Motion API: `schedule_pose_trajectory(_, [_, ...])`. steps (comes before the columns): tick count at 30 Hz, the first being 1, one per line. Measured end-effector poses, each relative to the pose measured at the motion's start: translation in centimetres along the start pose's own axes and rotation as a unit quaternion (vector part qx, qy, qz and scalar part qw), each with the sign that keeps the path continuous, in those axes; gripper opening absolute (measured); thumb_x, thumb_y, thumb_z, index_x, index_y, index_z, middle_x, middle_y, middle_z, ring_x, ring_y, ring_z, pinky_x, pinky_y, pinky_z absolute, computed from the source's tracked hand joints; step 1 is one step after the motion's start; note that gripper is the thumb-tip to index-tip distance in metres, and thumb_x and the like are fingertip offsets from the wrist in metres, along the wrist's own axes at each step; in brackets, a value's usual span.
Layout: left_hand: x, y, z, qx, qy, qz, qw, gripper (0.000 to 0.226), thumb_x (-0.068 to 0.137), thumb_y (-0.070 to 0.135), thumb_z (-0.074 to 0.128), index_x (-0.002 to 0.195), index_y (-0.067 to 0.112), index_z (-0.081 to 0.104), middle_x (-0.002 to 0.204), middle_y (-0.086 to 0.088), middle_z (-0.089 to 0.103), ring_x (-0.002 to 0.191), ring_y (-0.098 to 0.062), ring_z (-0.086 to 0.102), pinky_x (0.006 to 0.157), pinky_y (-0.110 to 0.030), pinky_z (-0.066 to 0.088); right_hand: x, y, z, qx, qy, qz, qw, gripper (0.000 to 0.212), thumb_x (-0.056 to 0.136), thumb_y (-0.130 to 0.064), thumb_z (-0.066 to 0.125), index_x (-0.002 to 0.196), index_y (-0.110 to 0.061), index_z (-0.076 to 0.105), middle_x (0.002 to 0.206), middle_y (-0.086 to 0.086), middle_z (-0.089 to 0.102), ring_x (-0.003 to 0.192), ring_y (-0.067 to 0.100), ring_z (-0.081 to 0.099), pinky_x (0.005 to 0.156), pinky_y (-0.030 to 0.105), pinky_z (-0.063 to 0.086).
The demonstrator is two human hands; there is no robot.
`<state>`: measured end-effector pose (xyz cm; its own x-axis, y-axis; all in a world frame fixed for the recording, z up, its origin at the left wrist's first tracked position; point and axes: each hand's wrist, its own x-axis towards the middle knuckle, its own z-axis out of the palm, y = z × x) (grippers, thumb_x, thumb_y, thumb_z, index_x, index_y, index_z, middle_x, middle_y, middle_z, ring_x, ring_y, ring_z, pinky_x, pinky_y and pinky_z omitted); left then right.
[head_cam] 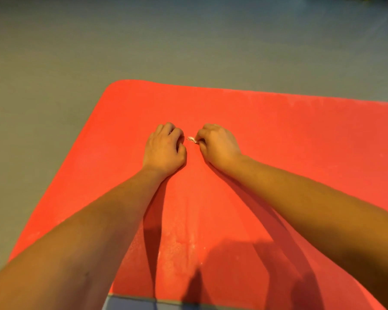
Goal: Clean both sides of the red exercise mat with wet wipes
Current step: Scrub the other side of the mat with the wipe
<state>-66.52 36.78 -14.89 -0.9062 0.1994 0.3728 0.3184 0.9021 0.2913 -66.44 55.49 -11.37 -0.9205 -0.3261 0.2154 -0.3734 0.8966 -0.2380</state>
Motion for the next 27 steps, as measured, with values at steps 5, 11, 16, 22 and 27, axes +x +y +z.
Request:
schedule_pose_trajectory(5, [0.1,-0.1,-0.2,0.011,-0.009,0.018,1.0,0.018,0.083,0.024,0.052,0.096,0.018,0.063,0.099,-0.002,0.06,0.09,-0.028,0.054,0.073,-0.047,0.046,-4.0,-2.3,-0.7,0.014,-0.012,-0.026,1.0,0.019,0.092,-0.025,0.052,0.091,-0.021,0.071,0.089,0.001,0.062,0.087,0.028,0.062,0.066,0.039,0.048])
schedule_pose_trajectory(11, [-0.8,0.3,-1.3,0.03,-0.054,0.03,0.998,0.026,0.084,0.028,0.048,0.1,0.018,0.066,0.105,-0.003,0.061,0.099,-0.029,0.055,0.077,-0.042,0.049,-12.5,-4.5,-2.4,0.051,-0.078,-0.174,0.98,0.022,0.096,-0.03,0.045,0.094,-0.021,0.065,0.093,-0.002,0.059,0.088,0.023,0.058,0.069,0.039,0.048])
schedule_pose_trajectory(16, [-3.0,1.1,-2.4,0.025,-0.104,0.02,0.994,0.03,0.091,0.027,0.054,0.115,0.017,0.068,0.122,-0.005,0.064,0.11,-0.031,0.057,0.086,-0.042,0.05,-6.1,-1.9,-2.0,0.009,-0.039,-0.052,0.998,0.025,0.089,-0.028,0.046,0.091,-0.02,0.07,0.092,0.002,0.062,0.089,0.03,0.063,0.067,0.041,0.051])
schedule_pose_trajectory(22, [-4.5,2.6,-4.7,0.041,-0.189,0.002,0.981,0.036,0.089,0.031,0.057,0.121,0.018,0.067,0.126,-0.005,0.061,0.116,-0.031,0.055,0.092,-0.042,0.051,-5.5,-2.8,-1.9,-0.003,-0.036,0.024,0.999,0.016,0.089,-0.019,0.054,0.089,-0.018,0.069,0.093,0.006,0.065,0.086,0.034,0.064,0.064,0.04,0.048])
schedule_pose_trajectory(27, [-8.0,4.1,-6.5,0.016,-0.211,-0.008,0.977,0.052,0.076,0.043,0.05,0.118,0.018,0.065,0.127,-0.004,0.059,0.117,-0.03,0.053,0.094,-0.042,0.05,-13.8,-5.9,-2.7,0.039,-0.064,-0.081,0.994,0.007,0.086,-0.019,0.055,0.087,-0.019,0.062,0.088,0.003,0.06,0.085,0.03,0.062,0.067,0.041,0.049])
